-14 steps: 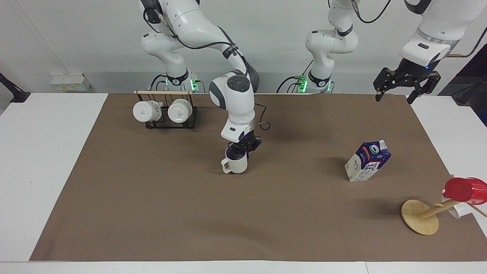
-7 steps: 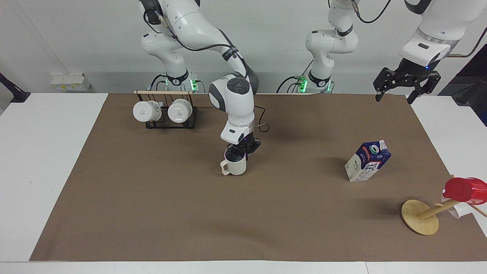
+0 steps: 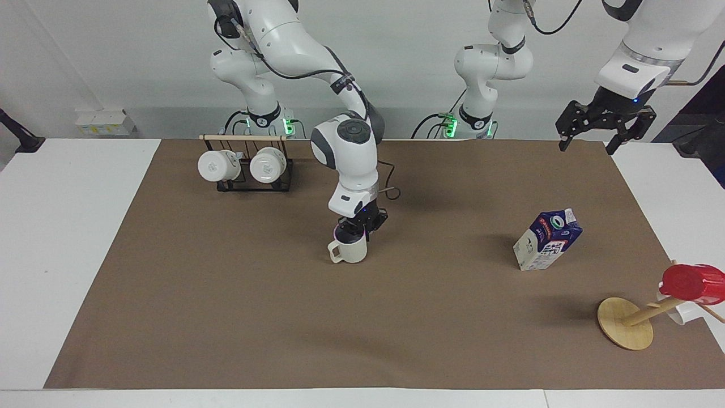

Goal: Place cup and milk on table
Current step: 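Carry the white mug with the right gripper toward the table centre, then lower the mug onto the table and open the right gripper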

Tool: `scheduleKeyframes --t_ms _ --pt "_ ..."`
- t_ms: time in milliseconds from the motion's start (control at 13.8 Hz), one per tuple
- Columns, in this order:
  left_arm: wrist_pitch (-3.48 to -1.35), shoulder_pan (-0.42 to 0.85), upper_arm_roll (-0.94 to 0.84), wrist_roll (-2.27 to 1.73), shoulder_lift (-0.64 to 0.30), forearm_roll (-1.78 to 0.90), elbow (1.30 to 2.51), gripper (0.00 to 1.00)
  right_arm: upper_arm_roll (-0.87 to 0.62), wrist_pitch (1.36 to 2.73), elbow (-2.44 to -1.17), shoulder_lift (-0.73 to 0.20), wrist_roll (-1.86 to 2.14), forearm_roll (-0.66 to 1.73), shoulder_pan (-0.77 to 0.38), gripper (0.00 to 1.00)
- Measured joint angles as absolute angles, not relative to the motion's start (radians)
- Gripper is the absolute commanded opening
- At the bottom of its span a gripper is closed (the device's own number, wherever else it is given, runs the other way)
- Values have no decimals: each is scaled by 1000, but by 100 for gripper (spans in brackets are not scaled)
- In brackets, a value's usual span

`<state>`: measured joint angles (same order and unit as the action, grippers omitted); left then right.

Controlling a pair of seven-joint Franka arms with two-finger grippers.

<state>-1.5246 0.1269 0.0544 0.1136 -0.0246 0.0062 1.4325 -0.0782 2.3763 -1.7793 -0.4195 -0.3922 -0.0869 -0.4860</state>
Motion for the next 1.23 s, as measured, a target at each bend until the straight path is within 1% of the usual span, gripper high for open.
scheduleKeyframes --t_ms 361,578,723,1012,1229 --pt "-1525 127 54 114 -25 6 1432 100 -75 2377 -1771 -415 -409 -87 -477 100" --pt "-1525 127 54 114 -25 6 1432 100 -70 2353 -1764 -374 -426 -55 -456 100" --pt "-1525 127 54 114 -25 6 1432 100 -69 2292 -1759 -318 -426 -14 -431 100" --pt "-1525 127 54 114 -25 6 1432 100 -68 2116 -1757 -194 -426 11 -360 100" --pt "-1525 127 54 114 -25 6 1432 100 -66 2025 -1757 -140 -426 11 -303 100"
